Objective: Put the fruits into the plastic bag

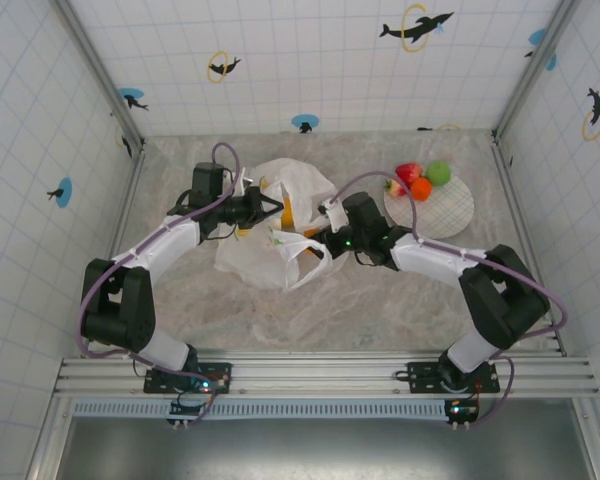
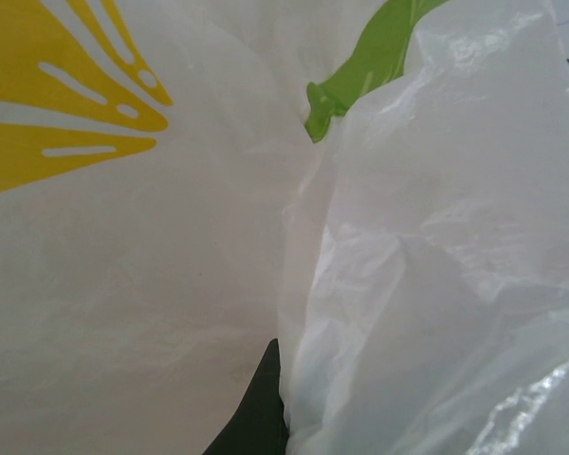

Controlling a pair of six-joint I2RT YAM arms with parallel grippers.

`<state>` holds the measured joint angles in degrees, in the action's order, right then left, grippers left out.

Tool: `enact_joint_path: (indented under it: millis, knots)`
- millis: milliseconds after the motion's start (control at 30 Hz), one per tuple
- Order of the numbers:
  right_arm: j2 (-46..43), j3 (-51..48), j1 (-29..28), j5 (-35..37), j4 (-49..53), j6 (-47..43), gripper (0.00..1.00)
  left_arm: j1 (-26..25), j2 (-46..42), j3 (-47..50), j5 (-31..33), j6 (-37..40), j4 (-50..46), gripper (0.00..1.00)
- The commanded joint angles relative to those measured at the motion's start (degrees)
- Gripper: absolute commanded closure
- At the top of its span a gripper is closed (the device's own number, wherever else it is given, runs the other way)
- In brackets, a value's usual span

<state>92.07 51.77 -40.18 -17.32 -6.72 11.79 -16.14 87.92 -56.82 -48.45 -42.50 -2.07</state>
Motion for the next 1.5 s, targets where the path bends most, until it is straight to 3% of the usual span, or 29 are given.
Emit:
enact_joint_path:
  millis: [0, 200, 533, 900, 1133, 1467]
  knots:
    - [2.06, 2.63, -1.81, 3.56, -6.62, 3.48, 0.41, -0.61, -0.27, 0.39, -1.14, -0.74, 0.95, 1.00]
    - [4.46, 2.95, -2.78, 11.46, -13.43, 14.77, 0.40, -0.85, -0.74, -0.31, -2.66, -2.09, 1.80, 1.00]
    - [9.19, 5.18, -6.98, 17.22, -20.21, 26.85, 0.35, -1.17, -0.46, -1.51, -4.46, -4.86, 3.94, 1.00]
    - [17.70, 9.83, -7.80, 8.13, -25.64, 37.62, 0.31, -1.28, -1.47, -1.99, -4.66, -5.14, 3.91, 1.00]
    - [19.11, 11.09, -7.80, 6.18, -25.03, 38.58, 0.20, -1.28, -1.53, -1.62, -4.83, -4.72, 3.93, 1.00]
    - [18.71, 10.81, -7.18, 4.47, -24.93, 38.41, 0.14, -1.28, -1.10, -1.30, -4.91, -4.43, 3.91, 1.00]
